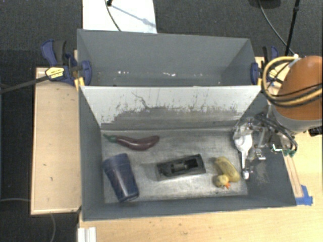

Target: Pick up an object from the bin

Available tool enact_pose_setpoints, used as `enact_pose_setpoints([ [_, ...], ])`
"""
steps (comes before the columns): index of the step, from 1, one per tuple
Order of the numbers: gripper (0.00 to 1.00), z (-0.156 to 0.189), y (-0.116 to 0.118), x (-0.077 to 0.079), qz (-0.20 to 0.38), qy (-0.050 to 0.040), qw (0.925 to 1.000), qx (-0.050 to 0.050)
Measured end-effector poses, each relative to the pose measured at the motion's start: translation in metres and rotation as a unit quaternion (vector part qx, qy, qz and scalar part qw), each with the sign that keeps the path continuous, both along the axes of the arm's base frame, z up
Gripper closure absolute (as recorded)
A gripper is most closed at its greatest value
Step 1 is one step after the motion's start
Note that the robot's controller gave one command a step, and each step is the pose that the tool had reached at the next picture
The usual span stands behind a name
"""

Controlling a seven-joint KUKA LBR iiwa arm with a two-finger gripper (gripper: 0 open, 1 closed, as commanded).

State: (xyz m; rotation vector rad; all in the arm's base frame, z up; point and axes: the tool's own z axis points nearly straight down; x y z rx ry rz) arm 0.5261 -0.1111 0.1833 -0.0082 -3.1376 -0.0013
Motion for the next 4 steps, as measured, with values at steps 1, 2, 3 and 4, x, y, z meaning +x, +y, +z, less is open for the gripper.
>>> enact_pose_setpoints([
  [1,0.00,0.004,0.000,0.002,0.002,-0.0038,1.0000,-0.001],
  [2,0.00,-0.025,0.003,-0.009,0.102,-0.0071,0.9947,-0.002],
  [3,0.00,-0.068,0.009,-0.014,0.183,-0.0041,0.9831,-0.001],
  [4,0.00,-0.088,0.021,-0.018,0.158,-0.0035,0.9874,0.000],
])
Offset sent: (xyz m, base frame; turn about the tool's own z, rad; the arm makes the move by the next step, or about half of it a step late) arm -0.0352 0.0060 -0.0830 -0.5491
